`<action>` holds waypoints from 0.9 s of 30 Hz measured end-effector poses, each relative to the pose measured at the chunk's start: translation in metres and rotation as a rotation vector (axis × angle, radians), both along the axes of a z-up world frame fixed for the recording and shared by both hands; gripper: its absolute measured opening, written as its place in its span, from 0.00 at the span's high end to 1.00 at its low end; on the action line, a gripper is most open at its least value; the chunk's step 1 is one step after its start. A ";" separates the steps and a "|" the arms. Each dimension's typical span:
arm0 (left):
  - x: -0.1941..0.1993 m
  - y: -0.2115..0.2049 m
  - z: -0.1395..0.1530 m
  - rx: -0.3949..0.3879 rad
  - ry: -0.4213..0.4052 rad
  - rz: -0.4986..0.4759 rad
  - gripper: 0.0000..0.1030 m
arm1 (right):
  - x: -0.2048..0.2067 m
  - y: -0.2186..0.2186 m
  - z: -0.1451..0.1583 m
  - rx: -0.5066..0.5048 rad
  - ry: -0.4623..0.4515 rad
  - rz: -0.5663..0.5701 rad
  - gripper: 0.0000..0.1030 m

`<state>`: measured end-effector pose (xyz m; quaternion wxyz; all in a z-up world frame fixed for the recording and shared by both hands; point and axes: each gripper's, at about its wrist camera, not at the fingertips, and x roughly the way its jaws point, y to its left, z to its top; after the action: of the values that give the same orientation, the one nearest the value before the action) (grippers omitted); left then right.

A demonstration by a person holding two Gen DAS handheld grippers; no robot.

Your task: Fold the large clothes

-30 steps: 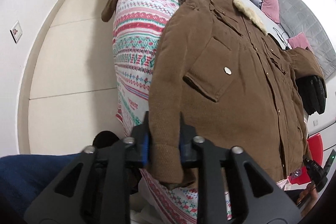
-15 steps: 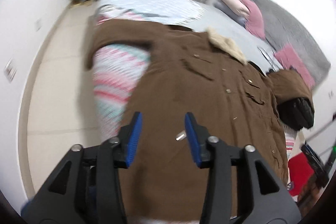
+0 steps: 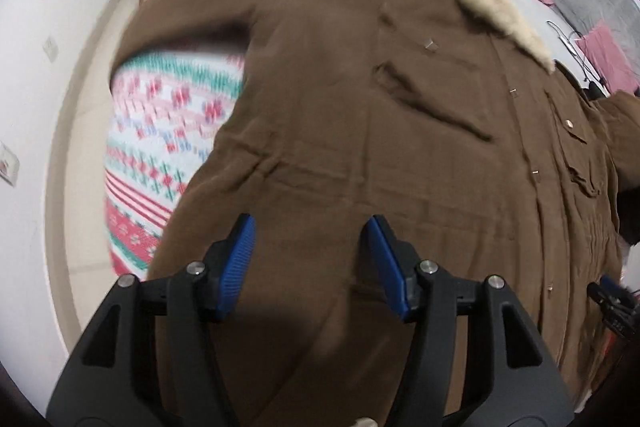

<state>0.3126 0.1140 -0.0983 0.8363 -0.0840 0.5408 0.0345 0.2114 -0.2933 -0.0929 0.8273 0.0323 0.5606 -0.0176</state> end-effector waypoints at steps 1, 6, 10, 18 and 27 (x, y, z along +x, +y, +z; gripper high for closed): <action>0.000 0.002 -0.001 -0.016 0.005 0.004 0.42 | 0.000 -0.009 -0.004 0.013 0.011 -0.020 0.36; -0.002 0.011 0.012 -0.052 0.000 0.039 0.42 | -0.006 -0.039 -0.002 0.091 0.023 -0.057 0.34; -0.004 0.005 0.037 -0.111 -0.067 0.010 0.42 | -0.022 -0.055 0.057 0.178 -0.165 -0.035 0.33; 0.002 -0.023 0.062 0.062 -0.204 -0.056 0.31 | -0.042 -0.199 0.167 0.241 -0.562 -0.405 0.31; 0.014 -0.018 0.069 0.033 -0.274 0.000 0.20 | -0.042 -0.342 0.138 0.496 -0.626 -0.782 0.31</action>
<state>0.3265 0.0957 -0.0293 0.9035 -0.0741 0.4209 0.0316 0.1691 -0.6353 0.0453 0.8536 0.4354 0.2218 -0.1805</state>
